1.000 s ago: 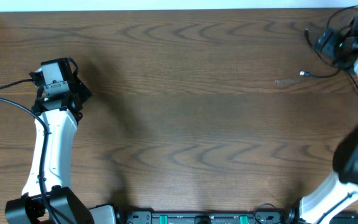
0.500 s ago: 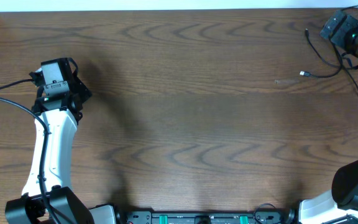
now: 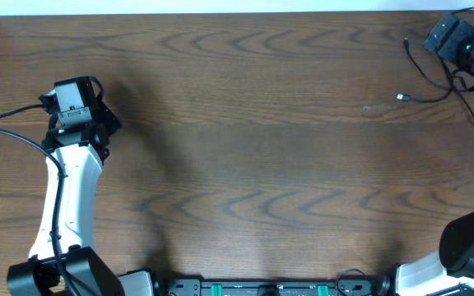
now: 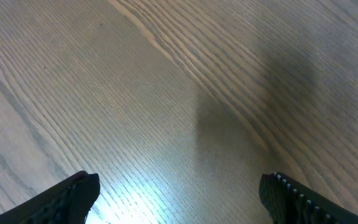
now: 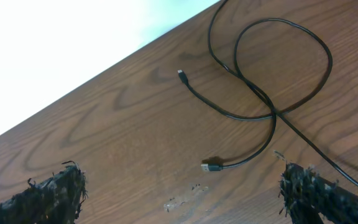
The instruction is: Untangle cables
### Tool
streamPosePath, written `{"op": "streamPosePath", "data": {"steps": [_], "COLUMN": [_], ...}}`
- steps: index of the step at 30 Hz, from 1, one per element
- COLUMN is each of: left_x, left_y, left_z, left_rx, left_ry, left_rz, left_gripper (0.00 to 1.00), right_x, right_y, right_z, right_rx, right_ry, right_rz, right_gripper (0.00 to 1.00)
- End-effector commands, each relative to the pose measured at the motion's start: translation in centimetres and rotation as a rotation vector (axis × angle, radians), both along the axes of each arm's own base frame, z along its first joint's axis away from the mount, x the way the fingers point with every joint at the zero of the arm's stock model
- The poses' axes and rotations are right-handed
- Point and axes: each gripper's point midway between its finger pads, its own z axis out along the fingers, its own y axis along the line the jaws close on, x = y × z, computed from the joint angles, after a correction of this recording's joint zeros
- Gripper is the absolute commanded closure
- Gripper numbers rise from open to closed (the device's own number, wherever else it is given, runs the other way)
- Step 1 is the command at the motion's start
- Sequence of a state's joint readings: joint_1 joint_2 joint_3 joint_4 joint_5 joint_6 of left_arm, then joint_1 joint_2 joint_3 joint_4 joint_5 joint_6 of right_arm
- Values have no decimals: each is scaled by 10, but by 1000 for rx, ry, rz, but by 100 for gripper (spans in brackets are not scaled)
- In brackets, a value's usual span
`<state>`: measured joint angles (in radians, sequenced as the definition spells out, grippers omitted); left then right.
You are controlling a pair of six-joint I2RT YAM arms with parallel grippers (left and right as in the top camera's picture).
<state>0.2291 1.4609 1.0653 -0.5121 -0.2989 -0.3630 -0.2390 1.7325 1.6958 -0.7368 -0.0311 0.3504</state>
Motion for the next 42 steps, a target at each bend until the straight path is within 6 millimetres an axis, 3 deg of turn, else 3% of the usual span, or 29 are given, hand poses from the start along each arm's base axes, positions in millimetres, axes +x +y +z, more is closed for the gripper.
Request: {"op": "streamPosePath", "data": {"steps": [1,23,28,35,42], "left_x": [2,0,-11,-14,0], "left_y": [7,5,-8,-9,-6], "left_z": [7,5,-8,-24,-47], "left_rx": [21,20,-45,-49,-66], "left_ry": [-14,9,74,76,-108], "left_rz": [23,1,-29,-30,48], "left_gripper": [13,13,13,13,13], "right_x": [0,0,0,0,0], "right_y": [-1,-1,-1,-1,-1], "right_z": [-3,-3,-3,-3,-3], "right_rx": [-7,-7,-7,-7,-7], "right_ry": [10,10,10,10,10], "right_rz": [10,10,10,10,10], "right_gripper": [1,1,1,1,1]}}
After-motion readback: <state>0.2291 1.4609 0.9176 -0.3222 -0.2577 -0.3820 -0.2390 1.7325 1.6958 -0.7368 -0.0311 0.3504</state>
